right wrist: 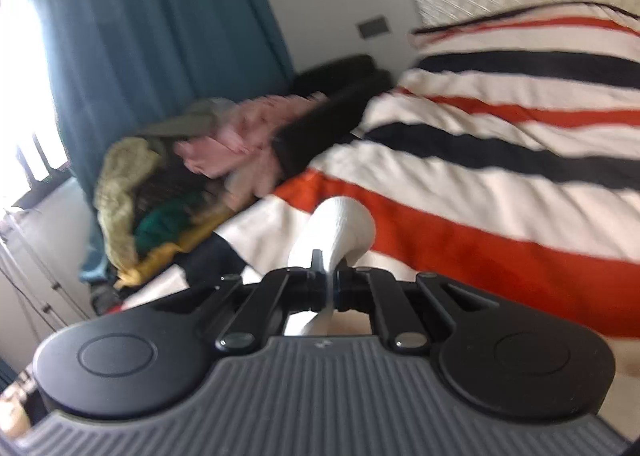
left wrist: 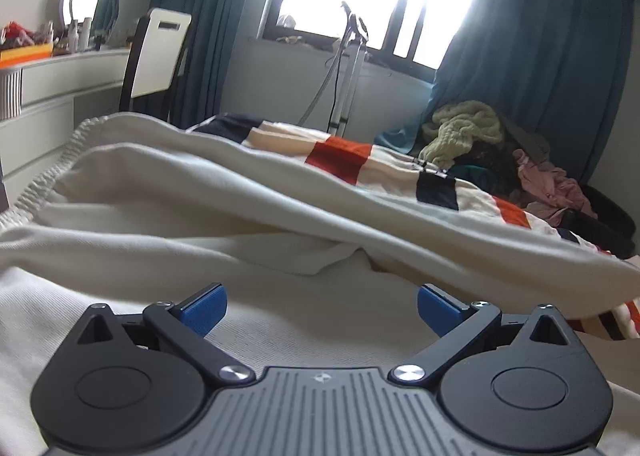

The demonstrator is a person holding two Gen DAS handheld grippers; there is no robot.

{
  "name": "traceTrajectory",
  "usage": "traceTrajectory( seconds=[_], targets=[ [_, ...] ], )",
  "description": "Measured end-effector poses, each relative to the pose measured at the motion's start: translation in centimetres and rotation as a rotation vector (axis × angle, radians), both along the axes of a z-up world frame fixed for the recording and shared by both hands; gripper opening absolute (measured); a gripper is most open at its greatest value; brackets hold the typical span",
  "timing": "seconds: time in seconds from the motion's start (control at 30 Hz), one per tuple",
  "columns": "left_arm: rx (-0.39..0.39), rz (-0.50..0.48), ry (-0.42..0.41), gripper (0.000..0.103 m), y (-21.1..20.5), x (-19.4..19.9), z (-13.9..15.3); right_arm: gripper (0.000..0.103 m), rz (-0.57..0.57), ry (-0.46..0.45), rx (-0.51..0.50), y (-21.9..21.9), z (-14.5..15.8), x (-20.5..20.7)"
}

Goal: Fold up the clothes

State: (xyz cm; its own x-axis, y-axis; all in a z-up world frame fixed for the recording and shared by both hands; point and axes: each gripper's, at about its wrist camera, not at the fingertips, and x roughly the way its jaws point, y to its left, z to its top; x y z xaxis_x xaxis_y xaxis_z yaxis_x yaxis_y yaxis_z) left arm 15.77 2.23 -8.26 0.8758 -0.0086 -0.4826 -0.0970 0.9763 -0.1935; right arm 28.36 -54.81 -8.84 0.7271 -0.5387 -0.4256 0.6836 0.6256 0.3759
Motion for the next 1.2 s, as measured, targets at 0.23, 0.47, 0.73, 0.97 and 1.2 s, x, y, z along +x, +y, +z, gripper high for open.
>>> traceTrajectory(
  seconds=[0.23, 0.47, 0.73, 0.97, 1.2],
  targets=[
    [0.056, -0.023, -0.016, 0.103, -0.9, -1.2, 0.6, 0.006, 0.002, 0.112, 0.016, -0.5, -5.9, -3.9],
    [0.092, -0.033, -0.02, 0.103, -1.9, -0.9, 1.0, 0.029, 0.125, 0.237, -0.039, 1.6, -6.3, -4.6],
    [0.169, -0.078, -0.091, 0.103, -2.8, -2.9, 1.9, 0.083, 0.3, 0.155, -0.03, 5.5, 0.5, -9.0],
    [0.194, -0.119, -0.125, 0.103, -3.2, -6.4, 3.4, 0.083, 0.49, 0.097, -0.167, 14.0, 7.1, -15.3],
    [0.333, -0.166, -0.153, 0.103, -2.9, -11.5, 4.2, 0.083, 0.636, 0.039, -0.222, 21.9, 8.8, -22.2]
  ],
)
